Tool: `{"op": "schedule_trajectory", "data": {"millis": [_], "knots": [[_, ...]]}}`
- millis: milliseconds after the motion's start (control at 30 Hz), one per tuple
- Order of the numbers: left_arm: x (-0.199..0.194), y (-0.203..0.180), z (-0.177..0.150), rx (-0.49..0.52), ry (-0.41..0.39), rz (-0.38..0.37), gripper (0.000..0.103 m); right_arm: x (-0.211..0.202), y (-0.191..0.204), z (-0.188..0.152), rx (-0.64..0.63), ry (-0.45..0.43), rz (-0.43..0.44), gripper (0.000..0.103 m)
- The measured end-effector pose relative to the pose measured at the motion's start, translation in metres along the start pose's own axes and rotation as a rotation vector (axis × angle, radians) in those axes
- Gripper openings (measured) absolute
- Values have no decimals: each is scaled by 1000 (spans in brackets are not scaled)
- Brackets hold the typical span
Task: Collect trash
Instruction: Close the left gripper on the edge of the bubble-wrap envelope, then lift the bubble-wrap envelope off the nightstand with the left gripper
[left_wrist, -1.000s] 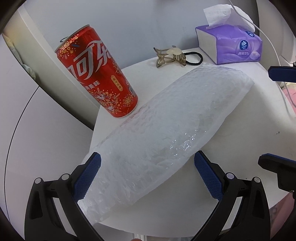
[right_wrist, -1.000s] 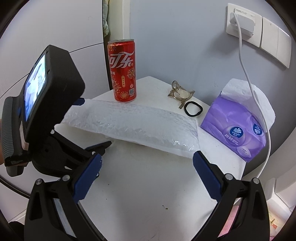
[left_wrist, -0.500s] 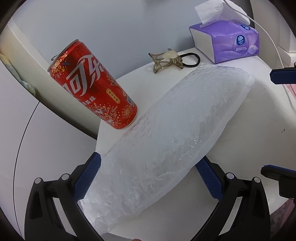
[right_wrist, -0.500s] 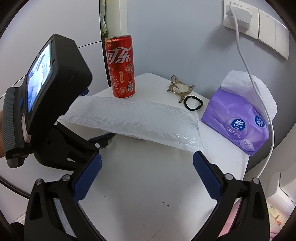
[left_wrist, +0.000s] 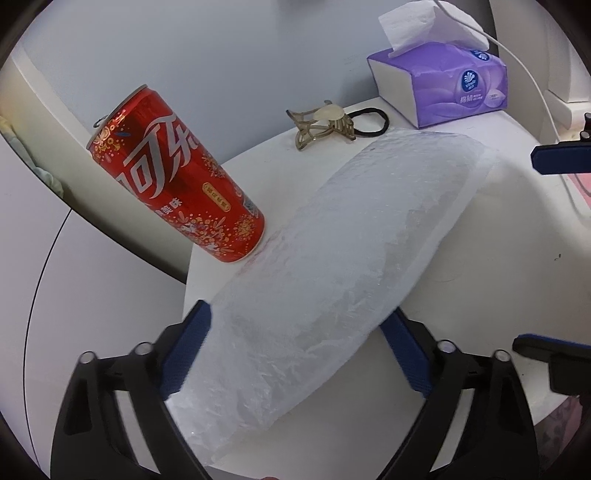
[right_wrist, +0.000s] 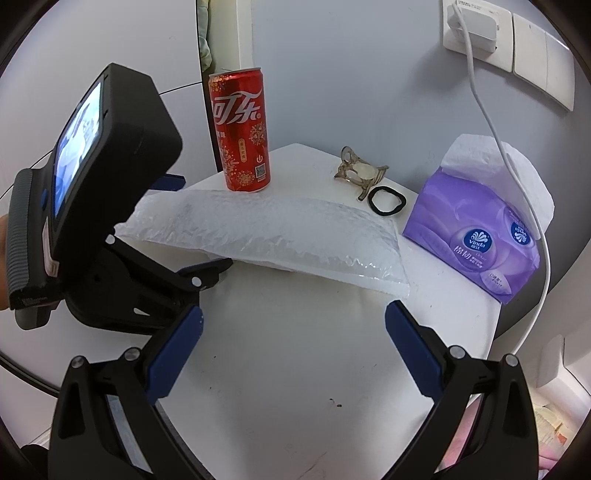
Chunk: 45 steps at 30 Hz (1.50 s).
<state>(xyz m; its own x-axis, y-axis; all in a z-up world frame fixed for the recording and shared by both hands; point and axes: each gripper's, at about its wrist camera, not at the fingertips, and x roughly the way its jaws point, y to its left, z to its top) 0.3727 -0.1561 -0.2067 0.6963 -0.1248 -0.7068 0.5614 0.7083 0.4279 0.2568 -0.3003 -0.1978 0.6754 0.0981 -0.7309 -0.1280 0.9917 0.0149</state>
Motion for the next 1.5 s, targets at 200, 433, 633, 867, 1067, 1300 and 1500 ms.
{"op": "schedule_trajectory", "data": {"millis": [200,433,633,867,1067,1300,1500], "knots": [[-2,-4,0,-5,-1,-25,67,0,0,-1,5,-7,0,96],[-3,-6,-1,7,-6,-60,54,-1,2,-1,6,-11,1,96],[-1,-5,-1,4,-5,-41,42,-3,4,-4,7,-15,5,96],[-5,-4,-1,-4,-19,-48,25,-7,3,-4,13,-20,2,96],[-19,-9,1,2,-37,-42,19,-12,6,-5,13,-27,8,96],[-37,-11,0,-16,-53,-32,18,-25,9,-5,6,-43,13,96],[-58,-10,-5,-42,-66,-26,17,-40,12,-4,-1,-58,11,96]]}}
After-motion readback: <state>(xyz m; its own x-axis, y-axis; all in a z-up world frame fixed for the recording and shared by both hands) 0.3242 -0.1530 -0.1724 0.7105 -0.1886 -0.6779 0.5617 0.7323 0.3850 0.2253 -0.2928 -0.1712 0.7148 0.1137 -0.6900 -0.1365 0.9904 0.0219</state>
